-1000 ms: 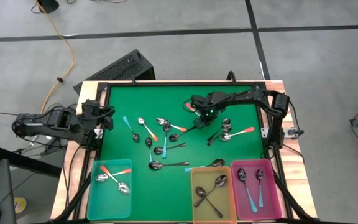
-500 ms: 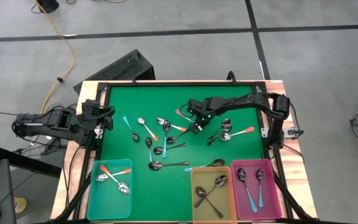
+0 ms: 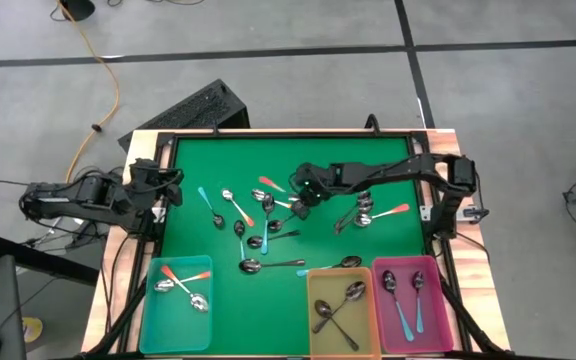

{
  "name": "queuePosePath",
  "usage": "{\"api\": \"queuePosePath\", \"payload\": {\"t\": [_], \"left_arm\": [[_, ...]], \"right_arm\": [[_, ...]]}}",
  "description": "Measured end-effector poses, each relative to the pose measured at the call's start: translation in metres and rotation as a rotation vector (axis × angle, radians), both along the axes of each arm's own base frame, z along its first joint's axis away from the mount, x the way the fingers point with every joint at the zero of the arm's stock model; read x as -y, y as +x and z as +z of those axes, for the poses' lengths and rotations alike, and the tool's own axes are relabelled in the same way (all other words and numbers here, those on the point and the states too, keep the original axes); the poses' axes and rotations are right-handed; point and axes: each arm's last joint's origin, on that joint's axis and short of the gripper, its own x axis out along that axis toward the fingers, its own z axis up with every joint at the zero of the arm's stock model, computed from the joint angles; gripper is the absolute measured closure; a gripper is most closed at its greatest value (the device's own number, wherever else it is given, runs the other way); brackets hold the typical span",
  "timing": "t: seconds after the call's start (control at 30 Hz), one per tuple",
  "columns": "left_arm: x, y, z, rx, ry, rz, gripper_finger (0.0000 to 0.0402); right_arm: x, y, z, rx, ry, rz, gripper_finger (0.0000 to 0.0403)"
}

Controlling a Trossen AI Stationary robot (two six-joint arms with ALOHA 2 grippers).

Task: Sort silverware by color (type)
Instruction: Put the orange spoon into the green bin

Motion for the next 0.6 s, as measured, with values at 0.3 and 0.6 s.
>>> {"api": "queuePosePath", "payload": {"t": [0.3, 0.6], "left_arm": [[0.000, 0.000, 0.001, 0.013, 0.014, 0.014, 0.0296], [-0.001, 0.003, 0.004, 0.076, 0.017, 0.044, 0.0296]], "right_arm": [[-0.039, 0.037, 0.032, 0.447, -0.318, 0.311, 0.0401], [-0.057, 0.047, 0.066, 0.715, -0.537, 0.404, 0.0401]]}}
